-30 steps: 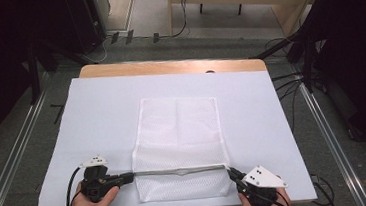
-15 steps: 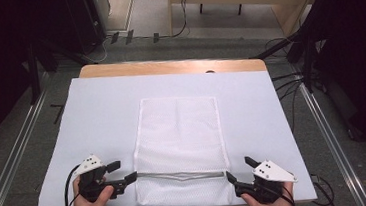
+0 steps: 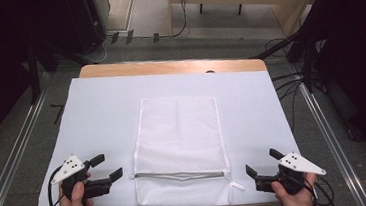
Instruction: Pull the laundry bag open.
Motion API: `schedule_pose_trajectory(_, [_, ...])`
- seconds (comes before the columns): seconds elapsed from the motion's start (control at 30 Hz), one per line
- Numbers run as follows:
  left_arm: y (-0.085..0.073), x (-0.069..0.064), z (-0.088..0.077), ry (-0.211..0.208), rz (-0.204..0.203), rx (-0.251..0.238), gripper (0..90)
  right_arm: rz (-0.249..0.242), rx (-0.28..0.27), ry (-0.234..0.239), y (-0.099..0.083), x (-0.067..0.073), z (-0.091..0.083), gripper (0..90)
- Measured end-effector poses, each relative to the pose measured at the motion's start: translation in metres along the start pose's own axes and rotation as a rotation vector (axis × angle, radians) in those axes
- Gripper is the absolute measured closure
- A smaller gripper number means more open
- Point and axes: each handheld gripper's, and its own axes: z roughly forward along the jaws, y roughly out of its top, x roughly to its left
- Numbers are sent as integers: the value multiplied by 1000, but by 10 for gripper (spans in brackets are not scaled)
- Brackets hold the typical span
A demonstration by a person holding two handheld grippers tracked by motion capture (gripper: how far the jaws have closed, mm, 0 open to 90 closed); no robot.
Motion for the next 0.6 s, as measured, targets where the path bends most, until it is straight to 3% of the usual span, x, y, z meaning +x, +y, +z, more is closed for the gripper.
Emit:
schedule_pose_trajectory(0.17, [0, 5, -4, 39, 24, -2, 90, 25, -2, -29, -2, -17, -4, 0])
schedule_pose_trajectory(0.3, [-1, 13, -9, 80, 3, -25, 85, 50, -15, -61, -4, -33, -10, 0])
schedule_pose_trajectory(0.43, [-1, 19, -14, 125, 12, -39, 71, 71, -28, -90, -5, -46, -16, 0])
schedule_pose_trajectory(0.5, [-1, 20, -16, 130, 24, -43, 15, 76, -31, -99, -6, -51, -18, 0])
schedule_pose_trajectory(0.6, [-1, 21, -17, 135, 26, -45, 14, 87, -36, -105, -7, -54, -19, 0])
